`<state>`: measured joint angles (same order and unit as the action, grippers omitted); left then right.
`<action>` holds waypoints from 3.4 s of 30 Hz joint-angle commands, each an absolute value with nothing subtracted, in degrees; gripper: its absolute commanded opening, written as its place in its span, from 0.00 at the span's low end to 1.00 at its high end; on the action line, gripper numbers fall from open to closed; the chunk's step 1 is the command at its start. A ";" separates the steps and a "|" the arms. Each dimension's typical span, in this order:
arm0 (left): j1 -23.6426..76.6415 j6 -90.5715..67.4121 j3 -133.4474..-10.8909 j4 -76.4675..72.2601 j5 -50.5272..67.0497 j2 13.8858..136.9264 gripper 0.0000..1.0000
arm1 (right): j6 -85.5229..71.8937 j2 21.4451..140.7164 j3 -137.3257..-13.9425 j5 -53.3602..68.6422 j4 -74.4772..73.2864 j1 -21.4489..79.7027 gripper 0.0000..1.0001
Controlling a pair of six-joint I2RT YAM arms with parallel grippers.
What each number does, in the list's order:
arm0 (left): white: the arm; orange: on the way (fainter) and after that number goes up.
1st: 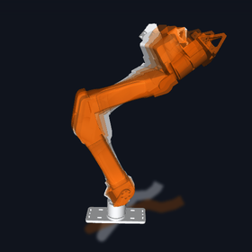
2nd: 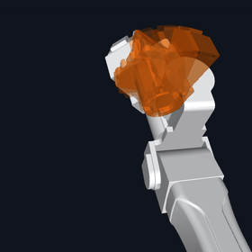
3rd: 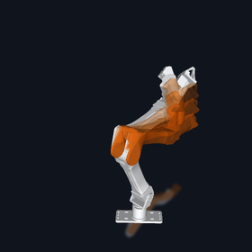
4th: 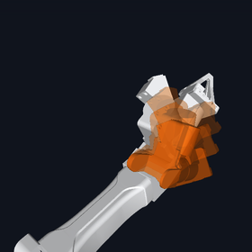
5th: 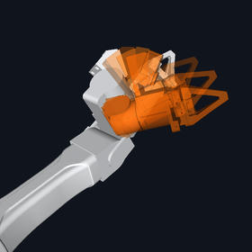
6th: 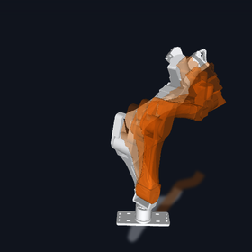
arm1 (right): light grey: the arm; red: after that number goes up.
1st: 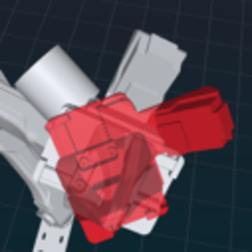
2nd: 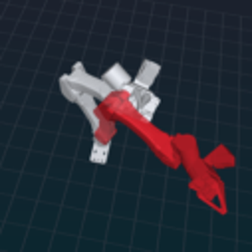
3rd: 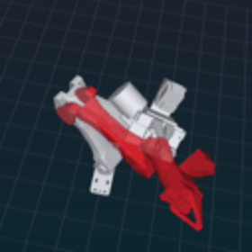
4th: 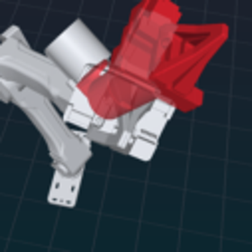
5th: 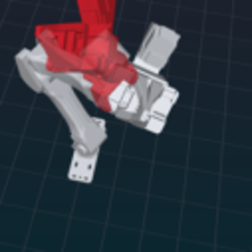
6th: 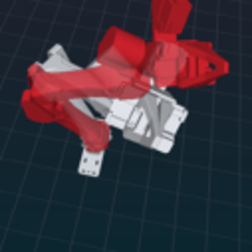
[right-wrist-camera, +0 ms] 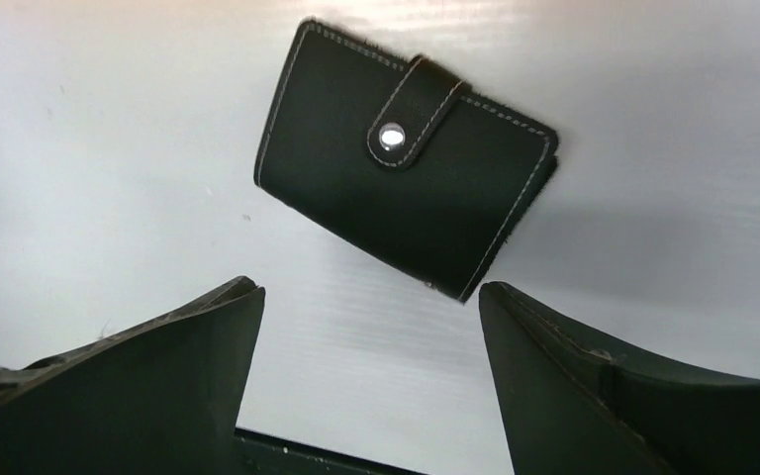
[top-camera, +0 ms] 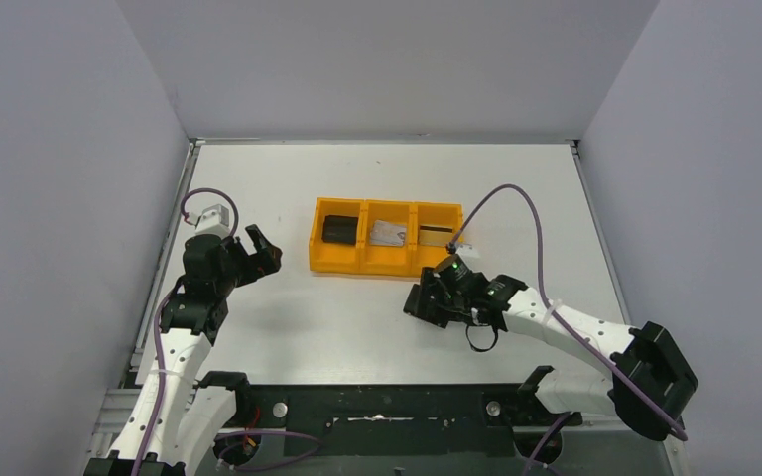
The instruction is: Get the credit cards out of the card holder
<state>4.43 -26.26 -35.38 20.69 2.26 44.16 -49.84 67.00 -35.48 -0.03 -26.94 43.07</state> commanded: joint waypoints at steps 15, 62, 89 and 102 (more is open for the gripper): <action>4.22 -25.40 -35.74 17.75 3.05 43.81 0.94 | -37.77 81.14 -45.70 -17.50 -21.84 42.49 0.87; 4.22 -25.75 -36.22 18.53 2.24 43.10 0.96 | -20.78 92.70 -54.04 -5.73 -18.82 69.26 0.98; 4.22 -25.75 -36.24 18.47 2.95 43.70 0.96 | -65.91 77.48 -43.65 -25.55 -23.88 62.30 0.92; 4.08 -28.54 -38.86 18.68 12.91 41.63 0.96 | -77.23 82.98 -47.43 -26.81 -31.77 72.71 0.71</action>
